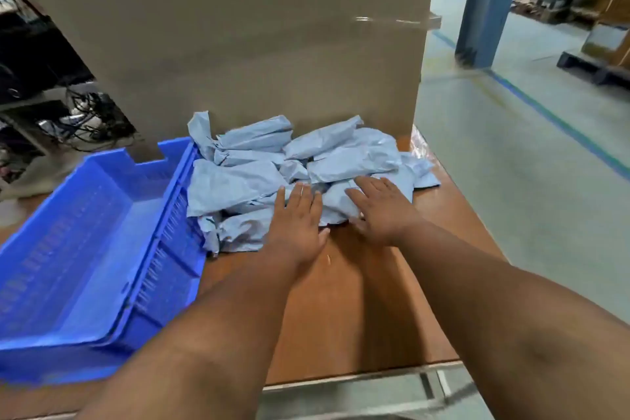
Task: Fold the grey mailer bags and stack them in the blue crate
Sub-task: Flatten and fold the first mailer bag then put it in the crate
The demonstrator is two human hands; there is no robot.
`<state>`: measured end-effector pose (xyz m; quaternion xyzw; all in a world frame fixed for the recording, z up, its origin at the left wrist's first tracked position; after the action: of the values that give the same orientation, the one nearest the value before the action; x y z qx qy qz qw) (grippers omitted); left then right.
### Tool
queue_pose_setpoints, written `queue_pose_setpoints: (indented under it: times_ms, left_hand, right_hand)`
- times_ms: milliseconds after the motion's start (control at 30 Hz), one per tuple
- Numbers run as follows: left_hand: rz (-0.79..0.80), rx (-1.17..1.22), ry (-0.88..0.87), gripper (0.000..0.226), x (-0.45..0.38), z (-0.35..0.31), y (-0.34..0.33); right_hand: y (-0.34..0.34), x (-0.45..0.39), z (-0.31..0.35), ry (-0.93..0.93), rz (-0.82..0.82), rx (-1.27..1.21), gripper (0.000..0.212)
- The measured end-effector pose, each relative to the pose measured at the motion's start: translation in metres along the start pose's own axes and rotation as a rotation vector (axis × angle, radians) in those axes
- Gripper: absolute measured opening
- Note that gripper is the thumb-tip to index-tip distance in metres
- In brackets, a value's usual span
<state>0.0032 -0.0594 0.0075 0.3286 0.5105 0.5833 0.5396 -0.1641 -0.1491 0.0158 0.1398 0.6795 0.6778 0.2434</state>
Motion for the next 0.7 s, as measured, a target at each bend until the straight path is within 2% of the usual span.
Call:
queue_pose_setpoints:
  times_ms: [133,233,367,467,633,700]
  left_hand:
    - [0.093,-0.025,-0.016,0.081,0.010,-0.006,-0.010]
    - [0.110,0.006,-0.008,0.077,0.013,-0.004,-0.013]
    - [-0.039,0.000,0.033,0.042,0.019,0.005,-0.009]
    - [-0.109,0.000,0.124,0.041,0.024,0.018,-0.001]
    - [-0.191,0.057,0.171,0.029,0.026,0.035,0.030]
    - [-0.242,0.140,0.175,0.026,0.030,0.040,0.045]
  right_hand:
    - [-0.024,0.005,0.002,-0.007,0.093,-0.017,0.069]
    - [-0.032,0.005,0.005,-0.004,0.067,-0.022,0.058]
    - [-0.032,0.001,0.004,-0.077,0.019,-0.010,0.048]
    - [-0.037,-0.007,0.003,-0.129,0.023,-0.086,0.055]
    - [-0.025,-0.007,0.011,-0.172,-0.055,-0.183,0.029]
    - [-0.015,0.000,0.022,-0.137,-0.116,-0.171,0.038]
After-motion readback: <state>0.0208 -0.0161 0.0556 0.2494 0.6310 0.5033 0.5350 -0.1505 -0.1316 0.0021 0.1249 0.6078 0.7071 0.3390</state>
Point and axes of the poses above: each hand's wrist, its own x-axis away from the middle knuckle, its own y-axis out of the back of the hand, z = x × y, the point moved 6 cm from there along -x, towards the middle knuckle, and after that the axes turned 9 degrees about y, right-handed, at the moved point
